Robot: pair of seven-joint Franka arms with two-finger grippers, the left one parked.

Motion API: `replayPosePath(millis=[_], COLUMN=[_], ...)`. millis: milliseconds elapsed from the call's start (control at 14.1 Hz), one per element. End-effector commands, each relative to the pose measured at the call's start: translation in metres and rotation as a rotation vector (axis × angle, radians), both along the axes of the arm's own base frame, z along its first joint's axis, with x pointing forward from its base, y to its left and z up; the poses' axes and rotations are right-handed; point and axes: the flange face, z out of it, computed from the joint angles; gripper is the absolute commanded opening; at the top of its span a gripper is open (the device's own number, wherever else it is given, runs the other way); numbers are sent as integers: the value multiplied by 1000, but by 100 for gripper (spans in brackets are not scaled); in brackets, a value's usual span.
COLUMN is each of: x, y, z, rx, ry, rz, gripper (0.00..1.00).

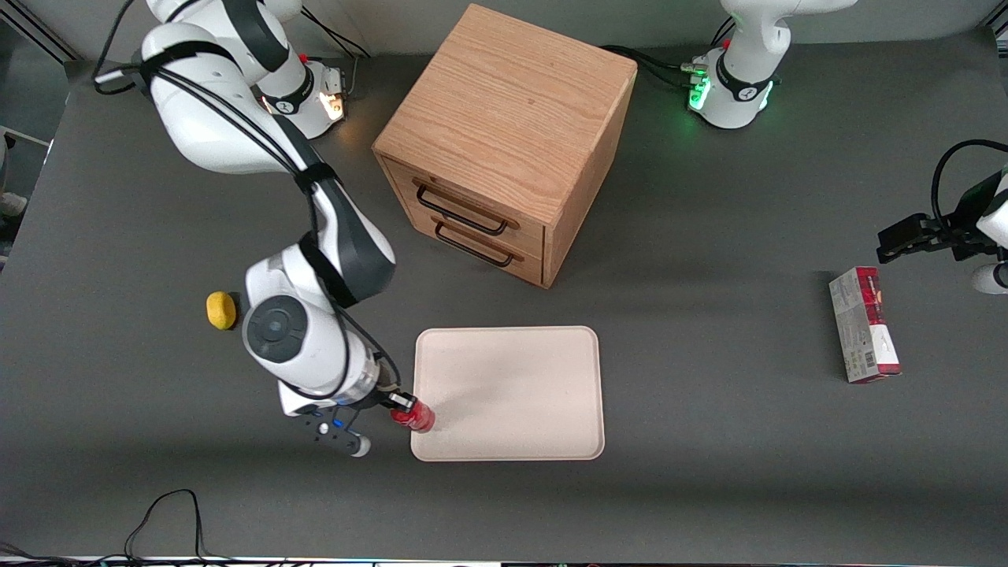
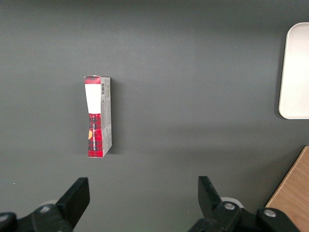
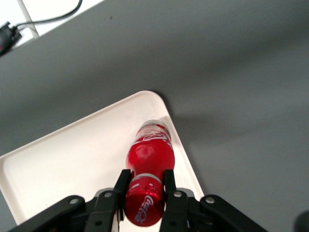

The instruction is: Place coke bottle on tray

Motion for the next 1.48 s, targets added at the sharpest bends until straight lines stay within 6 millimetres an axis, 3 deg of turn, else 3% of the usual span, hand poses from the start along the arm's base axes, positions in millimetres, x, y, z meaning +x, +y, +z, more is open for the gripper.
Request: replayPosePath(millis=[0, 212, 283, 424, 707, 848, 1061, 1202, 1414], x=[3, 5, 5, 5, 6, 5, -29, -63, -109], y=[12, 13, 13, 13, 6, -9, -35, -70, -144], z=[9, 12, 12, 10, 17, 41, 89, 120, 183], rx=[-3, 10, 8, 2, -4, 0, -38, -105, -78], ry=[-43, -68, -67, -67, -75, -80, -63, 4, 78], rz=[-12, -11, -11, -10, -5, -18, -23, 67, 201], gripper=[0, 0, 40, 100, 100, 100, 100, 100, 100])
